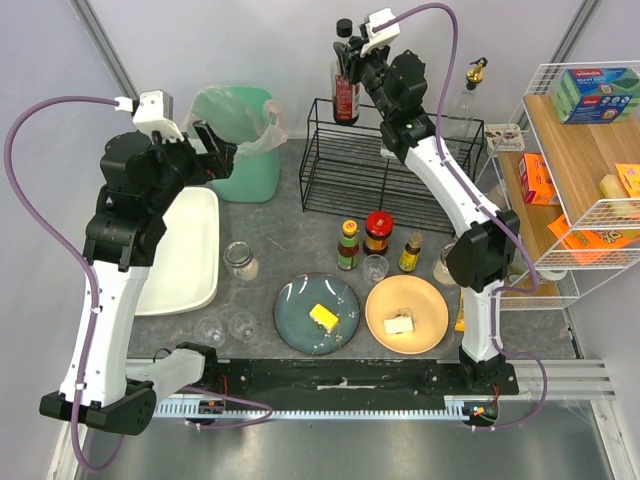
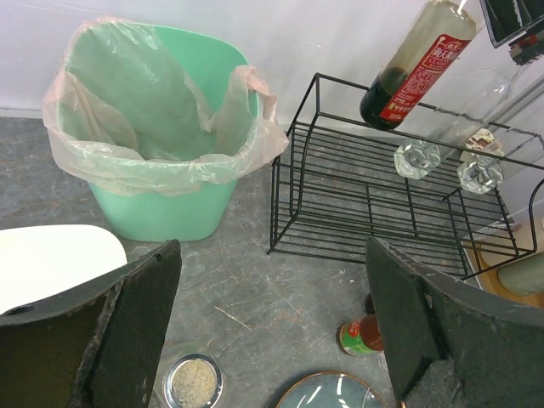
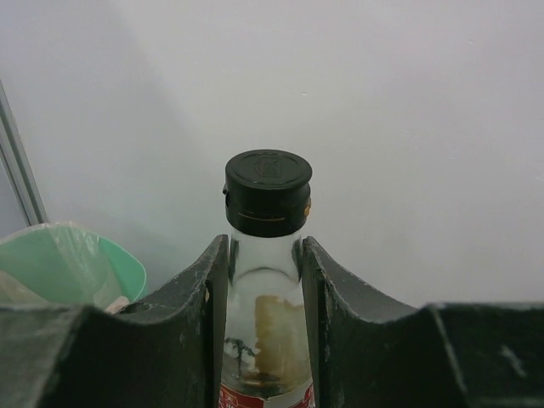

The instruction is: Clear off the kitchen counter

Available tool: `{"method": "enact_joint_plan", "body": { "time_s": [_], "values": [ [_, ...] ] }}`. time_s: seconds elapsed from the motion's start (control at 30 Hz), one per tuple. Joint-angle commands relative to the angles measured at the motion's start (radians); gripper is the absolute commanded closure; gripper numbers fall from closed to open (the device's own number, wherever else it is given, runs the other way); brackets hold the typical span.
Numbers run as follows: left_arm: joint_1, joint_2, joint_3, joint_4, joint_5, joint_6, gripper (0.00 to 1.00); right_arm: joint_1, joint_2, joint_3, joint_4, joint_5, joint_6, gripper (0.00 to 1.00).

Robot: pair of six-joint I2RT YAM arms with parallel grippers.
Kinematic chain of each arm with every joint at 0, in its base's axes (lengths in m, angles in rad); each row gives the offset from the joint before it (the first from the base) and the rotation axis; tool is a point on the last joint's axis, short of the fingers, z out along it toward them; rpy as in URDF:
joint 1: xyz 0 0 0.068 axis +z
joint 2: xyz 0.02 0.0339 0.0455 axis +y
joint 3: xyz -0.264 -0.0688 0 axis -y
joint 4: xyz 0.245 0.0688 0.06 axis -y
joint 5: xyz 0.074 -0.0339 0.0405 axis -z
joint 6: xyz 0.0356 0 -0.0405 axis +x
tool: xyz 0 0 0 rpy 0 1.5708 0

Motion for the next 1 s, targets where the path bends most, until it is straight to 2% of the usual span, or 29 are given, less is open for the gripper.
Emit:
{"method": "enact_joint_plan", "body": {
  "time_s": [0.0, 0.3, 0.7, 0.83, 0.97],
  "values": [
    [0.003, -0.002, 0.025, 0.031, -0.012, 0.016, 0.06, -0.006, 0.003, 0.017, 0.169, 0.001, 0.03, 1.0],
    [0.003, 0.001, 0.026, 0.031, -0.013, 0.013, 0.06, -0.007, 0.016, 0.02, 0.271, 0.113, 0.06, 1.0],
    [0.002, -0.008, 0.023, 0.031, -0.012, 0.015, 0.06, -0.007, 0.057, 0.057, 0.294, 0.12, 0.08, 1.0],
    [0.003, -0.005, 0.029, 0.029, -0.012, 0.018, 0.06, -0.009, 0.105, 0.141, 0.279, 0.14, 0.057, 1.0],
    [0.003, -0.001, 0.03, 0.028, -0.013, 0.018, 0.06, -0.009, 0.109, 0.147, 0.296, 0.148, 0.05, 1.0]
  ]
}}
